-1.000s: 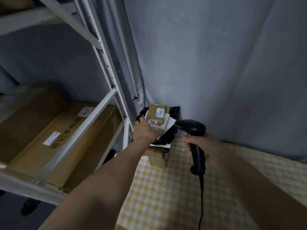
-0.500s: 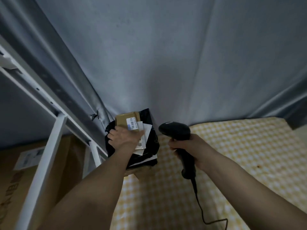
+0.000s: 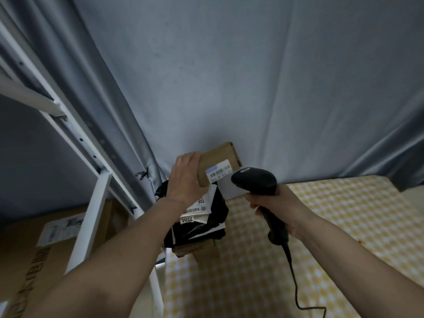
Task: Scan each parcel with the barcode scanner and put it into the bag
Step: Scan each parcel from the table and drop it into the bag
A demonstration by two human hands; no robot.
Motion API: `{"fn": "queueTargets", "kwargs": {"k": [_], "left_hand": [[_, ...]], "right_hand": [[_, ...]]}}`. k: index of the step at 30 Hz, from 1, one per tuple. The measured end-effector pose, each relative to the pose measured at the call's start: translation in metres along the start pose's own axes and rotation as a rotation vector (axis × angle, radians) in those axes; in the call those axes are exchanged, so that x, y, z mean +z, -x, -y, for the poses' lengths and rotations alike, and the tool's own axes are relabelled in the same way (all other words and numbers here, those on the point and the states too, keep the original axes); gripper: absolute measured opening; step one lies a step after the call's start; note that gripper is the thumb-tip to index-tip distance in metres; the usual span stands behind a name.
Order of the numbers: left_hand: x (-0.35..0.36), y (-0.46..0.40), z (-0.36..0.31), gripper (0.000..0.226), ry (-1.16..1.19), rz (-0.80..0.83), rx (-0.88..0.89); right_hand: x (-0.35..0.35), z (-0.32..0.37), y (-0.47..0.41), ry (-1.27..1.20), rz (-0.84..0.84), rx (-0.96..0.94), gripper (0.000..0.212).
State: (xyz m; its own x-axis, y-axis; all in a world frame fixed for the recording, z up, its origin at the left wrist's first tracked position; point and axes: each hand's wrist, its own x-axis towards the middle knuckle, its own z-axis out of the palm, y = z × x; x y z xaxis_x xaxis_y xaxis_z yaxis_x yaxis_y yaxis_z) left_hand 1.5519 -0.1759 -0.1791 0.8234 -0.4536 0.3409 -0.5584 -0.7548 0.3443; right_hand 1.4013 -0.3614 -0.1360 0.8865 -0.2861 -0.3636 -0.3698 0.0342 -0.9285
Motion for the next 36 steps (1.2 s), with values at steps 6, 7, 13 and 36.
{"fn": "queueTargets", "kwargs": {"k": [6,7,13,36], "left_hand": [[-0.032,-0.009,-0.030,0.079,-0.085,-0.102,0.113],[-0.036,-0.009,-0.033,0.080,-0.086,-0.115,0.123],[-0.053,0.001,-0.051,0.078,-0.065,-0.156,0.156],[-0.033,0.017,-0.123,0.061,0.350,0.072,-0.209]], "right_hand": [[-0.016,0.010,0.031,-0.036,-0.006,-0.079,0.011],[-0.019,0.011,0.036,-0.027,-0.003,-0.094,0.011],[-0.032,0.015,0.060,-0.001,0.033,-0.162,0.008],[-0.062,-0.020,0.091,-0.215,-0.228,-0.121,0.015]]}}
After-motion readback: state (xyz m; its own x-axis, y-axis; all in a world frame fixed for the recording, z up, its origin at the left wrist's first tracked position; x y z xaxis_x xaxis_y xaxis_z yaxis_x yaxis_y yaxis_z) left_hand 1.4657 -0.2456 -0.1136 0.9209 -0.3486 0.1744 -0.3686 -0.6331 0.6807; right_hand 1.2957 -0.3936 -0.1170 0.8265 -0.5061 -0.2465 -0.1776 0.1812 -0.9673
